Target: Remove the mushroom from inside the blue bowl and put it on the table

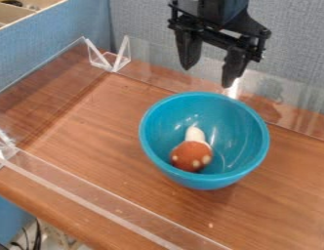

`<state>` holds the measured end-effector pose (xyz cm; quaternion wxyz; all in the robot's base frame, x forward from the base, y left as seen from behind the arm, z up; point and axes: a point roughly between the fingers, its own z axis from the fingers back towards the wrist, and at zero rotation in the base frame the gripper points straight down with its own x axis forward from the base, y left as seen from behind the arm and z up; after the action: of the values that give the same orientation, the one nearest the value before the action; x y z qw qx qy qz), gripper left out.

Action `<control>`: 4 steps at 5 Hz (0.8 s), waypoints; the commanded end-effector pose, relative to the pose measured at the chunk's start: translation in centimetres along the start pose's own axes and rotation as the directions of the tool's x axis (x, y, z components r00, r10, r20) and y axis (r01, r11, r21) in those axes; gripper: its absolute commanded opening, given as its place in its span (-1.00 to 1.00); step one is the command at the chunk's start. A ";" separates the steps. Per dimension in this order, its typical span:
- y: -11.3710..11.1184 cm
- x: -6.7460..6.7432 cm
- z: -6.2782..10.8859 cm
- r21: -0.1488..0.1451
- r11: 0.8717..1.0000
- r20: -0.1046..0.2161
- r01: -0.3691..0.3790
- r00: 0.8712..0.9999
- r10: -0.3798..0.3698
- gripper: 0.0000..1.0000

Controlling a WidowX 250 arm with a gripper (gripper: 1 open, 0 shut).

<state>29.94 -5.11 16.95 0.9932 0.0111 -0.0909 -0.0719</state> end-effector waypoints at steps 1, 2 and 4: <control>-0.3 -0.4 -0.2 0.000 1.000 0.015 0.019 1.000 -0.019 1.00; -0.8 -1.2 -1.9 -0.002 0.999 -0.024 0.034 0.999 -0.034 1.00; -2.4 -1.8 -6.4 -0.017 0.998 -0.081 0.064 0.995 -0.065 1.00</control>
<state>28.58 -6.85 9.05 0.9943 0.0142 -0.0272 -0.1021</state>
